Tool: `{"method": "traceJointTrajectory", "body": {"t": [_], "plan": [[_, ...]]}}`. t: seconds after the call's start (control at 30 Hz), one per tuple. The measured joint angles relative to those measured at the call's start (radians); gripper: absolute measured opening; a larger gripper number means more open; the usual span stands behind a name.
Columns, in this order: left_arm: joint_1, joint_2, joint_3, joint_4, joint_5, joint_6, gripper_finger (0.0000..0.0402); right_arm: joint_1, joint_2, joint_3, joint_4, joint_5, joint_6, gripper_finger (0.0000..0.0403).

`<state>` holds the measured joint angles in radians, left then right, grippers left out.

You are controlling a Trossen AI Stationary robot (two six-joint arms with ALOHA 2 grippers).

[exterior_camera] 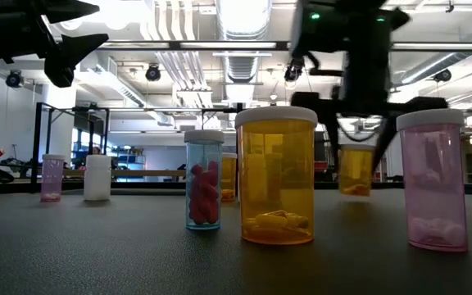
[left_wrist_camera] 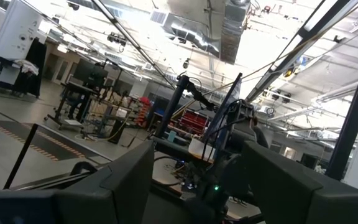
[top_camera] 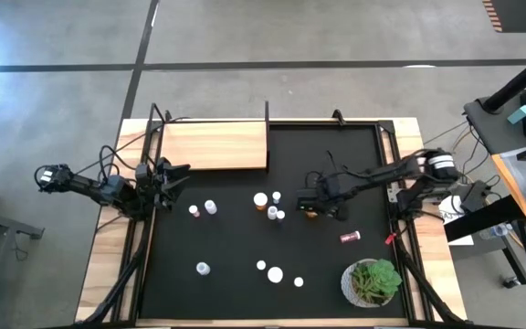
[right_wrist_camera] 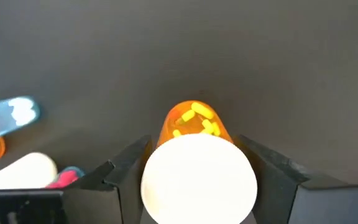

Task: Pick and place medicine bottles onto shelf by color
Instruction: Prepare the pill bottles in the center of the table

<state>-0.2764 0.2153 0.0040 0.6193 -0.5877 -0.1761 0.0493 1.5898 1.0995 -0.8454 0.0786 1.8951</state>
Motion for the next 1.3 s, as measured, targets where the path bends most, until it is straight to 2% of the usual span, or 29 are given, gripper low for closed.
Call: {"method": "traceJointTrajectory", "body": {"t": [0.23,0.43,0.87,1.3], "plan": [[0.000,0.000,0.000,0.000,0.000,0.000,0.0228,-0.059,0.148,0.188,-0.068,-0.001,-0.189,0.0210],[0.000,0.000,0.000,0.000,0.000,0.000,0.0228,-0.093,0.207,0.300,-0.123,-0.007,-0.252,0.0210],[0.000,-0.001,0.000,0.000,0.000,0.000,0.0228,-0.097,0.210,0.495,-0.299,-0.007,-0.240,0.0210],[0.000,-0.001,0.000,0.000,0.000,0.000,0.0228,-0.066,0.213,0.549,-0.320,-0.001,-0.133,0.0210]]}}
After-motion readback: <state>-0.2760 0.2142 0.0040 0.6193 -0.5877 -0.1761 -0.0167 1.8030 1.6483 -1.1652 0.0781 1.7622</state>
